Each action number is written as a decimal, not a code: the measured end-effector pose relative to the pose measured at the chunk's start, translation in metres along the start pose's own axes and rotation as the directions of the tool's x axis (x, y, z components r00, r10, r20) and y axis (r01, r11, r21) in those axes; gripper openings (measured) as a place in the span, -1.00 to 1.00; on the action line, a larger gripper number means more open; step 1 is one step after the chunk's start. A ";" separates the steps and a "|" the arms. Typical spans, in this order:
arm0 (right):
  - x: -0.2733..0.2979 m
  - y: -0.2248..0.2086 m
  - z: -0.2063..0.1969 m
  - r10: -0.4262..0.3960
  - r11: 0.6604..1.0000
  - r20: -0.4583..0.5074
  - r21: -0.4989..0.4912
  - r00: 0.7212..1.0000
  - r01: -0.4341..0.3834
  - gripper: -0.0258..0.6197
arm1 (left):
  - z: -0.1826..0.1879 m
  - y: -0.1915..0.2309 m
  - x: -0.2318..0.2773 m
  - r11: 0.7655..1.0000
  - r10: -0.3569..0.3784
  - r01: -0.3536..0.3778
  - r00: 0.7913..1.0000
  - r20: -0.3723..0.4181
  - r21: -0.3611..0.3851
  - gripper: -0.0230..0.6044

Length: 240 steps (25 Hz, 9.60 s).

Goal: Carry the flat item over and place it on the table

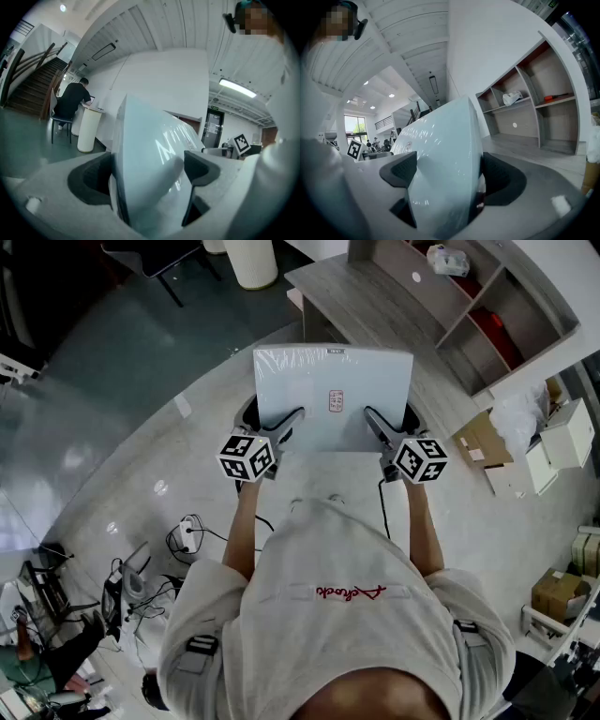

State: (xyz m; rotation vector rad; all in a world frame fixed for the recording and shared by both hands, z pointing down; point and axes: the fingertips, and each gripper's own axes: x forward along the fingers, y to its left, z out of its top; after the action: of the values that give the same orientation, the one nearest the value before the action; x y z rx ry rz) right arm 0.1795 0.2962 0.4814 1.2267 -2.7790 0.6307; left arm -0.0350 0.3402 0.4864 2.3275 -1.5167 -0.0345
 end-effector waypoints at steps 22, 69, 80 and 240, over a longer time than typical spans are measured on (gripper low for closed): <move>-0.027 -0.024 0.001 0.005 1.000 0.005 -0.003 1.000 -0.005 0.45 | -0.012 -0.033 0.012 1.000 0.001 -0.001 1.000 0.008 -0.001 0.63; 0.181 -0.116 0.063 -0.027 1.000 -0.045 0.004 0.999 0.027 0.45 | 0.049 0.117 0.187 0.999 -0.009 0.008 1.000 -0.023 -0.049 0.63; 0.261 -0.116 0.093 -0.094 0.996 -0.013 -0.013 0.995 0.094 0.45 | 0.090 0.190 0.236 0.996 -0.083 0.082 0.996 -0.017 -0.045 0.63; 0.562 -0.383 0.138 -0.241 0.971 -0.112 -0.032 0.964 0.239 -0.91 | 0.117 0.336 0.625 0.977 -0.206 0.212 0.960 -0.189 0.010 -0.92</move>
State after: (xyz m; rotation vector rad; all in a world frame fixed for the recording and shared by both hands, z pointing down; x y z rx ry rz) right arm 0.0849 -0.3814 0.5987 1.4441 -2.4851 0.6325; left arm -0.0909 -0.3695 0.5903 2.4290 -1.1860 0.1505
